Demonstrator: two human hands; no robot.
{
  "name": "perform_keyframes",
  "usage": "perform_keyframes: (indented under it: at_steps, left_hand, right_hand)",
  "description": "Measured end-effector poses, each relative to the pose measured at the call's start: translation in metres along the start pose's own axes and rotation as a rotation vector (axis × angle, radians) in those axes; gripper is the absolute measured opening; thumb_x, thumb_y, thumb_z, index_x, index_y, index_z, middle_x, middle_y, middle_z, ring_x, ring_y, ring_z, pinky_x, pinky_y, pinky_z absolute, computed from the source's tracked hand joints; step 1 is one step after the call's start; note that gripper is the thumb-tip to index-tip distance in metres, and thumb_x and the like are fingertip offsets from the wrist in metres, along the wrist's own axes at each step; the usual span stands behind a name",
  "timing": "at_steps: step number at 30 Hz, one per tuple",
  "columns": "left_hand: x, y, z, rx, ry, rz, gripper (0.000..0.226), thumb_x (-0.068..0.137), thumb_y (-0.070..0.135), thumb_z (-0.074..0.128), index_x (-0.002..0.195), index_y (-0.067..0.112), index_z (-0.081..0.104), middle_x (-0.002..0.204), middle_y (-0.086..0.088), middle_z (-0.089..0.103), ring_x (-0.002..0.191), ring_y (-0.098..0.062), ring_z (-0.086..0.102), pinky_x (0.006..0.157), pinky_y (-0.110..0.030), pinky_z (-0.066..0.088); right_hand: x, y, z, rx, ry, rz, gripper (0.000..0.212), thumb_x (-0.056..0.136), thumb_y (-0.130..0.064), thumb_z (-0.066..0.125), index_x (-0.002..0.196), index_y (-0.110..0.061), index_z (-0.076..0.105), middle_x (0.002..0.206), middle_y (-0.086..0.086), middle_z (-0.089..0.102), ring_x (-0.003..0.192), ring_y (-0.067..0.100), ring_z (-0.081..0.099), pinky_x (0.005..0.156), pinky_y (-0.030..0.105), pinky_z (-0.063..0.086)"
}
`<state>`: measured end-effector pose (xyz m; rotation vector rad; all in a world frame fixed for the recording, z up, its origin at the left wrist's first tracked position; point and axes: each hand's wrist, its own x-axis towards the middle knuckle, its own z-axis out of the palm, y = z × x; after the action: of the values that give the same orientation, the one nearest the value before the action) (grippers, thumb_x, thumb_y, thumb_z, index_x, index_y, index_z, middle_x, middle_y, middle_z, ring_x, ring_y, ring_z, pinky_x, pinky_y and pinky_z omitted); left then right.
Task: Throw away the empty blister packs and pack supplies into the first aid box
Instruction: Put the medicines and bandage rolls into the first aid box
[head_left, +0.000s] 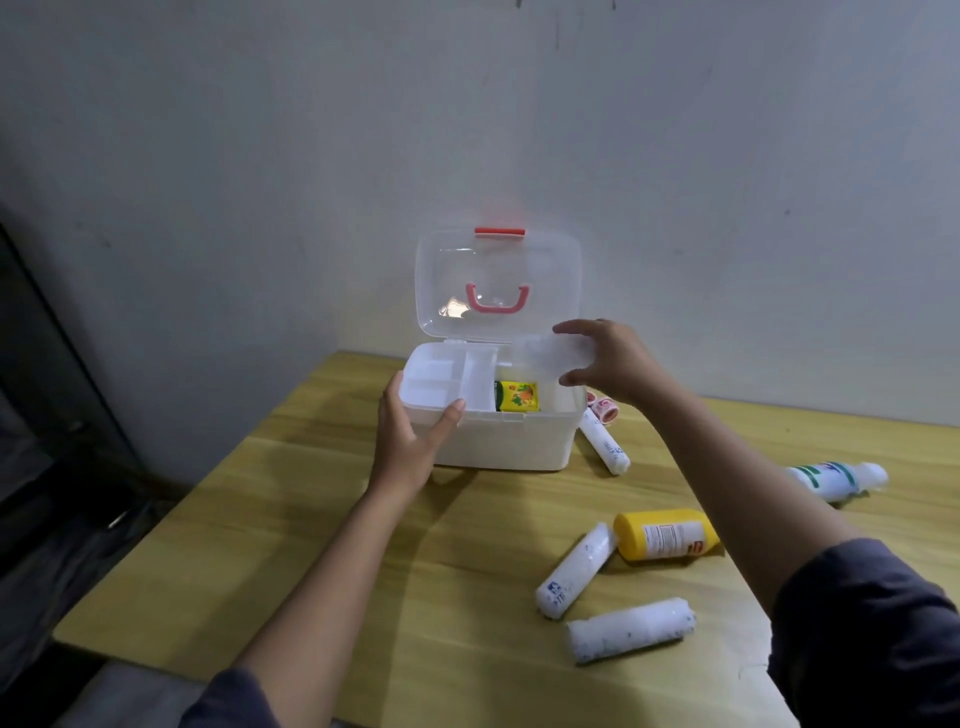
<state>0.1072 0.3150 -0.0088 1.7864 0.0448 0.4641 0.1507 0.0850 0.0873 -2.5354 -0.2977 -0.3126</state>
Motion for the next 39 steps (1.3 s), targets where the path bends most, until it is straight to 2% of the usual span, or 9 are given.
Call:
perform_keyframes:
  at_steps: [5, 12, 17, 20, 23, 28, 33, 35, 39]
  left_hand:
    - [0.001, -0.002, -0.001, -0.006, -0.008, -0.006, 0.085, 0.078, 0.043, 0.072, 0.147, 0.019, 0.028, 0.148, 0.000, 0.037, 0.134, -0.015, 0.038, 0.105, -0.026, 0.034]
    - [0.002, -0.001, -0.001, -0.010, 0.005, 0.000, 0.077, 0.084, 0.032, 0.072, 0.146, 0.018, 0.030, 0.140, 0.007, 0.037, 0.129, -0.009, 0.037, 0.106, -0.026, 0.033]
    - [0.003, -0.002, 0.000, -0.015, -0.008, -0.023, 0.098, 0.066, 0.060, 0.068, 0.147, 0.020, 0.029, 0.148, 0.000, 0.038, 0.136, -0.016, 0.039, 0.113, -0.035, 0.035]
    - [0.003, 0.000, 0.000, -0.017, -0.006, -0.028, 0.099, 0.065, 0.059, 0.067, 0.147, 0.019, 0.028, 0.148, 0.000, 0.038, 0.137, -0.016, 0.038, 0.113, -0.035, 0.034]
    - [0.004, -0.001, 0.000, -0.016, -0.004, -0.028, 0.104, 0.061, 0.064, 0.065, 0.147, 0.019, 0.029, 0.148, -0.001, 0.039, 0.136, -0.017, 0.039, 0.113, -0.037, 0.035]
    - [0.005, -0.001, -0.001, -0.018, -0.008, -0.028, 0.102, 0.063, 0.062, 0.066, 0.147, 0.019, 0.028, 0.149, -0.001, 0.039, 0.136, -0.016, 0.039, 0.113, -0.036, 0.035]
    - [0.006, -0.004, 0.000, -0.033, 0.002, -0.024, 0.100, 0.064, 0.060, 0.068, 0.147, 0.019, 0.029, 0.147, 0.000, 0.040, 0.136, -0.017, 0.040, 0.114, -0.037, 0.035]
    - [0.005, -0.004, 0.000, -0.039, 0.000, -0.027, 0.103, 0.061, 0.064, 0.066, 0.147, 0.020, 0.030, 0.147, 0.000, 0.041, 0.135, -0.016, 0.040, 0.113, -0.038, 0.036]
    - [0.006, -0.003, 0.002, -0.049, 0.006, -0.022, 0.096, 0.066, 0.056, 0.069, 0.146, 0.020, 0.031, 0.146, 0.001, 0.042, 0.135, -0.015, 0.041, 0.114, -0.039, 0.035]
  right_hand:
    - [0.003, -0.005, 0.001, 0.004, 0.040, -0.073, 0.041, 0.080, -0.003, 0.065, 0.118, -0.017, 0.063, 0.125, 0.006, 0.064, 0.112, 0.024, 0.057, 0.085, 0.020, 0.037]
    - [-0.005, 0.008, 0.005, 0.109, -0.071, -0.174, 0.032, 0.081, -0.010, 0.067, 0.109, -0.025, 0.067, 0.116, -0.005, 0.068, 0.107, 0.015, 0.059, 0.086, 0.022, 0.039]
    - [-0.004, 0.014, 0.003, 0.098, -0.169, -0.212, 0.032, 0.084, -0.026, 0.065, 0.116, -0.028, 0.063, 0.122, -0.010, 0.063, 0.106, 0.009, 0.056, 0.088, 0.022, 0.040]
    - [-0.003, 0.016, 0.006, 0.046, -0.246, -0.205, 0.035, 0.087, -0.034, 0.061, 0.122, -0.031, 0.058, 0.130, -0.007, 0.060, 0.110, 0.011, 0.055, 0.094, 0.026, 0.043]
    - [-0.002, 0.017, 0.009, -0.021, -0.277, -0.245, 0.037, 0.089, -0.036, 0.056, 0.126, -0.031, 0.054, 0.132, -0.005, 0.058, 0.113, 0.014, 0.055, 0.093, 0.025, 0.042]
    - [-0.002, 0.015, 0.008, -0.060, -0.270, -0.310, 0.036, 0.088, -0.025, 0.058, 0.124, -0.026, 0.058, 0.131, -0.001, 0.060, 0.115, 0.016, 0.055, 0.101, 0.032, 0.043]
    - [0.000, 0.017, 0.012, 0.128, -0.289, -0.224, 0.033, 0.082, -0.008, 0.059, 0.110, -0.020, 0.069, 0.125, -0.003, 0.062, 0.113, 0.010, 0.054, 0.104, 0.029, 0.040]
    - [0.001, 0.016, 0.014, 0.130, -0.297, -0.239, 0.032, 0.081, -0.006, 0.061, 0.109, -0.020, 0.070, 0.126, -0.002, 0.062, 0.115, 0.011, 0.054, 0.104, 0.028, 0.040]
    - [0.010, 0.012, 0.015, 0.046, -0.343, -0.233, 0.035, 0.076, -0.009, 0.067, 0.108, -0.023, 0.070, 0.127, -0.007, 0.061, 0.115, 0.009, 0.054, 0.099, 0.022, 0.038]
